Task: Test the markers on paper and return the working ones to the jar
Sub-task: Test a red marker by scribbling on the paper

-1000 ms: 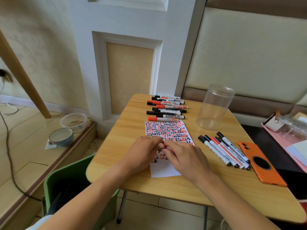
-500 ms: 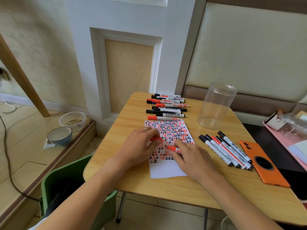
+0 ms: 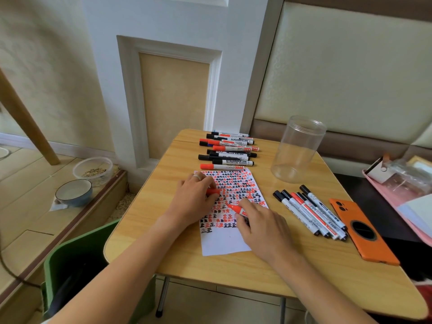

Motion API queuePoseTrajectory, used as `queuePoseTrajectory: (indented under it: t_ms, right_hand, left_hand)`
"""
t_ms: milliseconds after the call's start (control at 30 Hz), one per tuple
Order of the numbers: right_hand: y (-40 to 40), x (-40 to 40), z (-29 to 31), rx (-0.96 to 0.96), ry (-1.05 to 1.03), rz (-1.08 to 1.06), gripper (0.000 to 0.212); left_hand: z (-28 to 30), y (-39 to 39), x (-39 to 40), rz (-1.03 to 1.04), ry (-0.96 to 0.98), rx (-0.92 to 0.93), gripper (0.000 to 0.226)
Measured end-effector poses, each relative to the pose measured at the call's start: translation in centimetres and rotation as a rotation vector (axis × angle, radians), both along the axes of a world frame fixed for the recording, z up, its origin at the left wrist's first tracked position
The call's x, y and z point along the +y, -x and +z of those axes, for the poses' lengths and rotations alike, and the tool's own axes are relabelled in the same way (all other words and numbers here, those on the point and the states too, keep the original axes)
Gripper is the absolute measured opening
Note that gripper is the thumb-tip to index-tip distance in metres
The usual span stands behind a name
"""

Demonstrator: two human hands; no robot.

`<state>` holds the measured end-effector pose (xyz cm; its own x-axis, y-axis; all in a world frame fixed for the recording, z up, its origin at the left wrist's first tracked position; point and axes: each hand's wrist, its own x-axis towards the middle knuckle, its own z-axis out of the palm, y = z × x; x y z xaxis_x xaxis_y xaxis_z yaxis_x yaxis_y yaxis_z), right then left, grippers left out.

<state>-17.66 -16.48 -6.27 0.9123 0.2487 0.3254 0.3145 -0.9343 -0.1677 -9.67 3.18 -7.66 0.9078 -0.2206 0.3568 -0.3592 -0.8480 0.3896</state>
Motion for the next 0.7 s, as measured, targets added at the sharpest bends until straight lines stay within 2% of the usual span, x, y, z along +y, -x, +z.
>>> queuePoseTrajectory:
  t_ms: [100, 200, 300, 467, 633, 700]
  right_hand:
    - [0.0, -0.1, 0.0, 0.01, 0.006, -0.007, 0.019]
    - [0.2, -0.2, 0.1, 0.01, -0.037, -0.017, 0.019]
    - [0.5, -0.5, 0.5, 0.041, -0.17, 0.009, 0.02]
    - [0.7, -0.8, 1.4, 0.107, -0.5, 0.055, 0.016]
    - [1.0, 0.2, 2.7, 0.286, -0.987, 0.115, 0.01]
    - [0.9, 0.7, 2.9, 0.416, -1.209, 0.12, 0.016]
  left_hand:
    - [0.1, 0.3, 0.4, -0.033, -0.024, 0.032, 0.03]
    - [0.4, 1.0, 1.1, -0.086, -0.029, 0.124, 0.053]
    - [0.6, 2.3, 2.0, -0.079, -0.034, 0.145, 0.069]
    - [0.1, 4.3, 3.8, -0.057, -0.109, 0.168, 0.07]
    - [-0.4, 4.8, 4.2, -0.042, -0.192, 0.172, 0.072]
    - [-0.4, 4.8, 4.1, -0.029, -0.202, 0.191, 0.073]
